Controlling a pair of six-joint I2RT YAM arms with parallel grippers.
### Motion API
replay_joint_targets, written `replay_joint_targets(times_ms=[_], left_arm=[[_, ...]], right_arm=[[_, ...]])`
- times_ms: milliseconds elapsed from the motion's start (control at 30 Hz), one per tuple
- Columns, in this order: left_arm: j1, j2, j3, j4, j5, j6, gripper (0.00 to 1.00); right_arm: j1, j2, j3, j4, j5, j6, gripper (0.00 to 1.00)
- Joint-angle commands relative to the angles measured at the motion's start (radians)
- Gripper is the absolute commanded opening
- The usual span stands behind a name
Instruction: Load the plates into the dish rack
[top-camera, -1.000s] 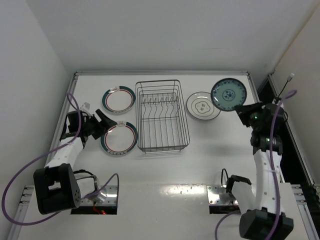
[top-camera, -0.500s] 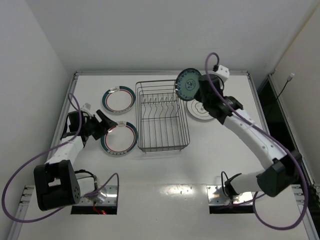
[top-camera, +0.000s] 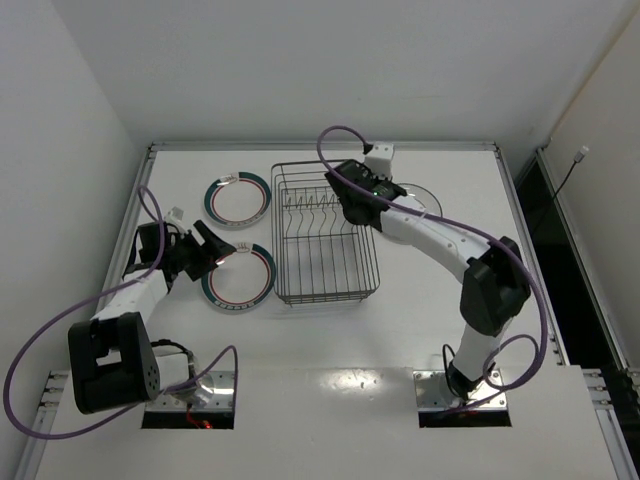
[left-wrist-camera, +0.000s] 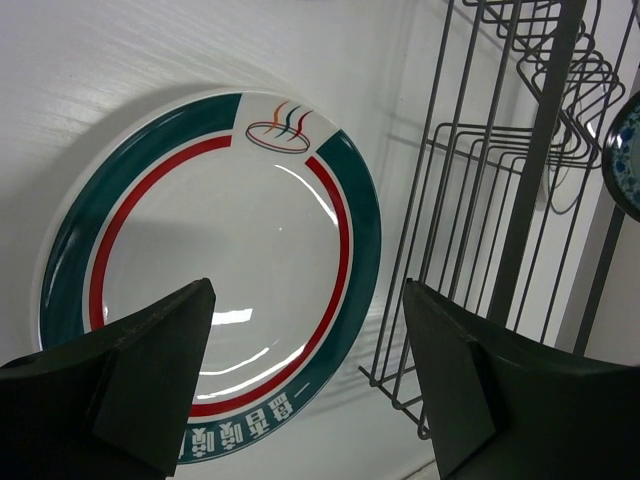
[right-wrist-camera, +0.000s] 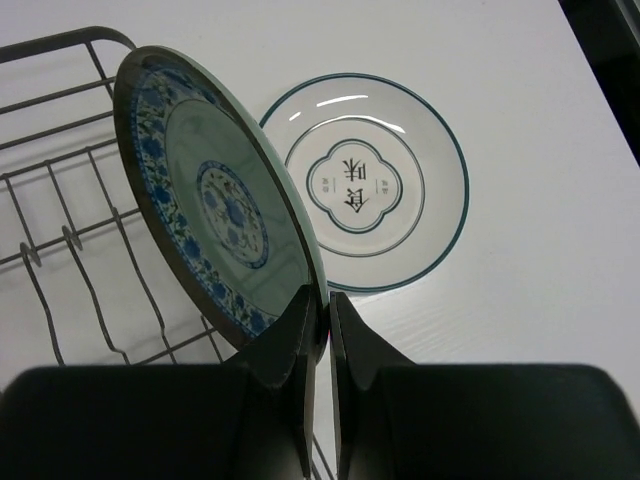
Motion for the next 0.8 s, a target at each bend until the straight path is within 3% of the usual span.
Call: replay_joint_targets(times_ms=[0,333,400,767], left_arm=[[-0.004,0.001,0.011,0.04,0.019,0.002,0.74],[-0.004,0.011,0.011,0.04,0.019,0.002,0.74],[-0.004,0.011,0.011,0.04,0.019,0.002,0.74],[-0.004,-0.052,0.023,-0.026,-0.003,0.042,0.74]], right_arm=[[0.011,0.05,0.072,-0.019,0.086,0.005,0.0],[0.049,0.162,0.144,-0.068,0.056,0.031,0.0],[0.049,0.187,0.168,-0.086,0.036,0.031,0.04],[0.049,0.12,0.095,-0.028,-0.055,-0.03,0.1]])
